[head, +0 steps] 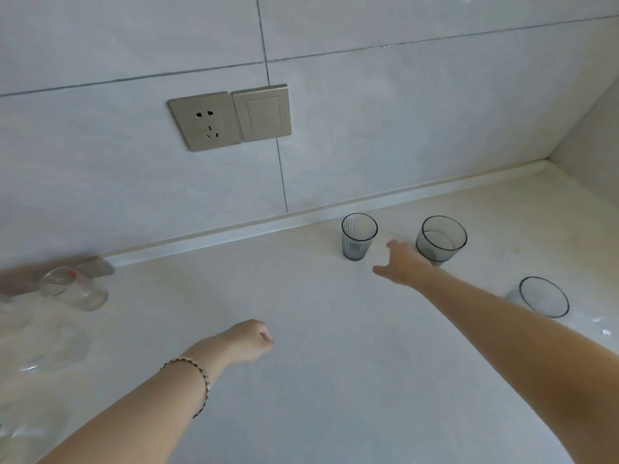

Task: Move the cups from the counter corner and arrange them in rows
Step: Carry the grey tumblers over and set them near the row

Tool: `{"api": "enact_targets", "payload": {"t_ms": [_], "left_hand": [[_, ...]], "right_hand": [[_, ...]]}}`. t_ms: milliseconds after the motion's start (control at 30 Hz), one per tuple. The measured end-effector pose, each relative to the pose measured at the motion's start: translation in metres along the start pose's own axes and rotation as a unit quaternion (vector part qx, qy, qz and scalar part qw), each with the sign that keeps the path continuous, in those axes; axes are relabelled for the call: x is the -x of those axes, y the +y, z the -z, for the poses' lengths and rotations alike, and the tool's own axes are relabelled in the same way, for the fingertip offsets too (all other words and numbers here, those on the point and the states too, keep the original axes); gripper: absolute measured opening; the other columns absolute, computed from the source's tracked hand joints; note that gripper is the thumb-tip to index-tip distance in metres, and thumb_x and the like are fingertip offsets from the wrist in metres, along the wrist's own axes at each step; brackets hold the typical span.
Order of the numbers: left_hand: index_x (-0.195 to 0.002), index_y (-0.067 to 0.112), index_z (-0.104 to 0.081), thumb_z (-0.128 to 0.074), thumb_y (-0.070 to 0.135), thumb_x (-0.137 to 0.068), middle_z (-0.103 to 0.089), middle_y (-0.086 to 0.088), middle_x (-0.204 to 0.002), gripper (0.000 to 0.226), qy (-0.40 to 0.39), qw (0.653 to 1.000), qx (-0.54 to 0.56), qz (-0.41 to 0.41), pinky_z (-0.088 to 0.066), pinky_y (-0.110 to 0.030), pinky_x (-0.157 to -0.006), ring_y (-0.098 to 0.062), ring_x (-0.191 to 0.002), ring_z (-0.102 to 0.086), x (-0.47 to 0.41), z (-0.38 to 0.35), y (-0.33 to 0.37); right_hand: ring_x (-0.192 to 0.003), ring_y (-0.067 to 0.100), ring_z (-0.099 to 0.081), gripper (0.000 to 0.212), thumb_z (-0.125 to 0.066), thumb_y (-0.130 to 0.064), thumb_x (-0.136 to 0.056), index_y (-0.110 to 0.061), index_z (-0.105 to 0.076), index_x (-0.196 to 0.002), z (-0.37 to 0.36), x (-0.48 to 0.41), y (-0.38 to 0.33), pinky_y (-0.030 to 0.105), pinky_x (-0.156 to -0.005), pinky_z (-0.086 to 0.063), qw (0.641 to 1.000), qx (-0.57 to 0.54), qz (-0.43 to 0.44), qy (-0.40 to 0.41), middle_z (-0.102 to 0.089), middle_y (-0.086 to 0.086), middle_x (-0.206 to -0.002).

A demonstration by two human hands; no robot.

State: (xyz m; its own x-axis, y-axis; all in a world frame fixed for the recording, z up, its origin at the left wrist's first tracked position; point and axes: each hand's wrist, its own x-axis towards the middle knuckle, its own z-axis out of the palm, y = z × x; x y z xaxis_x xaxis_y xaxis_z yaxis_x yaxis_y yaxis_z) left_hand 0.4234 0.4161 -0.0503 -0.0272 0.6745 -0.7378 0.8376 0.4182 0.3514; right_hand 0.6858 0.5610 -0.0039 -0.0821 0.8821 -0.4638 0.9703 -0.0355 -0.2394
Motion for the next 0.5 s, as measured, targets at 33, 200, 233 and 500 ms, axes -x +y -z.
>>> {"api": "enact_targets", "payload": {"t_ms": [33,200,233,500], "left_hand": [[-0.075,0.025,-0.049,-0.042,0.019,-0.088,-0.054,0.001,-0.071,0.016,0.005,1.000,0.006,0.011,-0.035,-0.022,-0.057,-0.017,-0.063,-0.049,-0.003,0.003,0.001],[-0.082,0.027,-0.053,-0.044,0.026,-0.088,-0.058,0.006,-0.079,0.011,0.021,0.999,0.012,0.046,-0.042,-0.024,-0.067,-0.009,-0.063,-0.053,-0.012,0.012,-0.007],[-0.083,0.028,-0.053,-0.044,0.027,-0.088,-0.059,0.005,-0.084,0.010,0.021,0.998,0.015,0.051,-0.043,-0.024,-0.069,-0.008,-0.064,-0.053,-0.012,0.013,-0.010],[-0.093,0.024,-0.053,-0.045,0.028,-0.090,-0.058,0.001,-0.095,0.009,0.029,0.995,0.043,0.082,-0.043,-0.026,-0.074,-0.008,-0.070,-0.053,0.009,0.001,-0.040]], "right_hand": [[-0.128,0.032,-0.044,0.073,-0.062,-0.038,-0.086,-0.004,-0.028,-0.142,0.010,-0.014,-0.007,0.039,-0.103,-0.040,1.000,-0.004,0.009,0.020,-0.038,0.017,-0.141],[-0.134,0.033,-0.034,0.096,-0.075,-0.041,-0.075,-0.007,-0.020,-0.145,0.026,-0.061,-0.036,0.043,-0.107,-0.035,0.998,-0.012,0.057,0.020,-0.030,0.014,-0.145],[-0.134,0.033,-0.035,0.096,-0.076,-0.041,-0.073,-0.008,-0.020,-0.144,0.021,-0.066,-0.040,0.044,-0.106,-0.036,0.998,0.002,0.066,0.010,-0.031,0.014,-0.144],[-0.124,0.029,-0.046,0.072,-0.073,-0.034,-0.075,-0.006,-0.038,-0.132,-0.002,-0.056,-0.051,0.035,-0.097,-0.043,0.996,0.039,0.069,0.051,-0.043,0.011,-0.132]]}}
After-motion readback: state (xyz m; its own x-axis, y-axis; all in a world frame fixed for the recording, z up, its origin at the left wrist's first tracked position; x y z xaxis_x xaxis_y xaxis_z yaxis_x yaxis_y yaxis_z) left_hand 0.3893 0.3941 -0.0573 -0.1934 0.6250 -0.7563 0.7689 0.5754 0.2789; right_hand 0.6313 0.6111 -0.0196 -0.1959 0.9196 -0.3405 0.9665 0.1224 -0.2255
